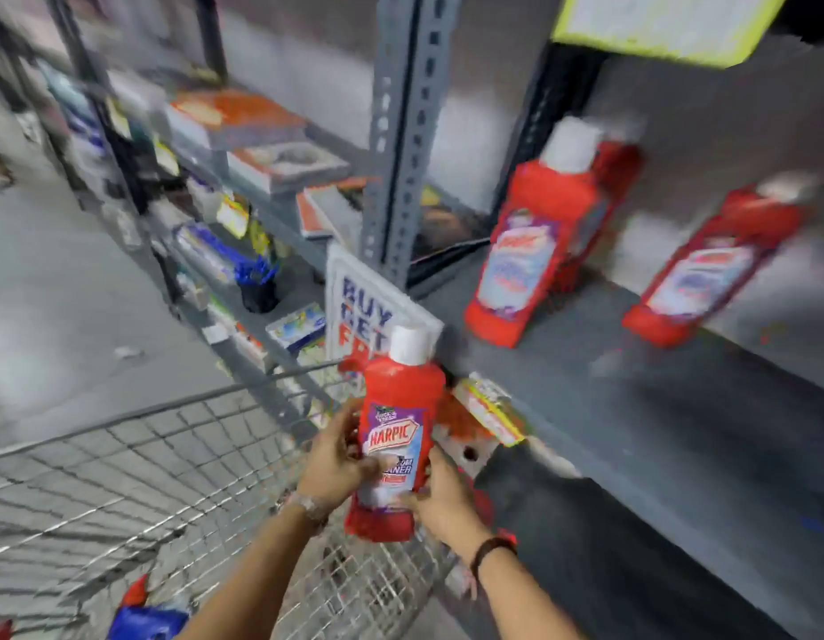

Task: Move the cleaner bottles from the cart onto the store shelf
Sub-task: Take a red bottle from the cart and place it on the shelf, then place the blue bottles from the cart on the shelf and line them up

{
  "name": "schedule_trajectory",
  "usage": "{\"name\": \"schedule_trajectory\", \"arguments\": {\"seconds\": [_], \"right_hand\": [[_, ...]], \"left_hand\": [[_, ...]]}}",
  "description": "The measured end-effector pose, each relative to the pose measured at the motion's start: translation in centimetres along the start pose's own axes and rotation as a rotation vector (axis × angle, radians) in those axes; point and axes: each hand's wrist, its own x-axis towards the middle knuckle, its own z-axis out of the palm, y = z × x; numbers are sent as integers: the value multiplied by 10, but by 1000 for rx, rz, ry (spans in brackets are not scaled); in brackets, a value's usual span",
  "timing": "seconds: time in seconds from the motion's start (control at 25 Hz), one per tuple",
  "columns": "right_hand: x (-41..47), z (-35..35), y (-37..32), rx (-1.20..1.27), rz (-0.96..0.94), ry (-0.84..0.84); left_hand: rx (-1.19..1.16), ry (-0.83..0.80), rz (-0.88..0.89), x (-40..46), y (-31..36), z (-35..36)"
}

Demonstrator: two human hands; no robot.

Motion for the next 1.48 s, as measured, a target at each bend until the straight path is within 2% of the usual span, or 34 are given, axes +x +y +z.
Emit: {"name": "schedule_trajectory", "arguments": {"seconds": [0.16, 0.28, 0.4, 0.48, 0.72, 0.8, 0.84, 0.92, 0.96, 1.04, 1.12, 1.24, 1.36, 1.48], "right_hand": [[-50, -102, -26, -19, -67, 288], [-73, -176, -33, -37, -108, 491], [-70, -225, -24, -45, -98, 662], [-59, -245, -6, -8, -56, 700], [-41, -266, 24, 120, 55, 675], [-44, -251, 25, 204, 72, 791], [-48, -238, 24, 230, 101, 907], [-57, -195, 17, 237, 90, 1105], [-58, -168, 12, 226, 40, 1123], [-50, -110, -4, 174, -66, 978], [-31, -43, -21, 114, -125, 721], [-1, 48, -28, 3, -37, 251], [20, 150, 3, -200, 149, -209], [23, 235, 45, -436, 247, -536]], "left_hand": [[80, -166, 248, 3, 89, 83], [80, -279, 370, 14, 141, 149], [93, -351, 407, 38, 157, 201], [128, -362, 365, 53, 150, 232], [146, -210, 320, 66, 130, 279], [149, -205, 337, 63, 126, 274], [155, -190, 335, 59, 121, 265], [187, -91, 331, 46, 101, 230], [207, -20, 323, 39, 84, 203], [213, 185, 216, 23, 44, 133], [221, 427, 31, 0, 3, 50], [259, 682, -216, -44, -63, -57], [259, 773, -599, -97, -150, -141], [266, 781, -912, -147, -250, -186]]}}
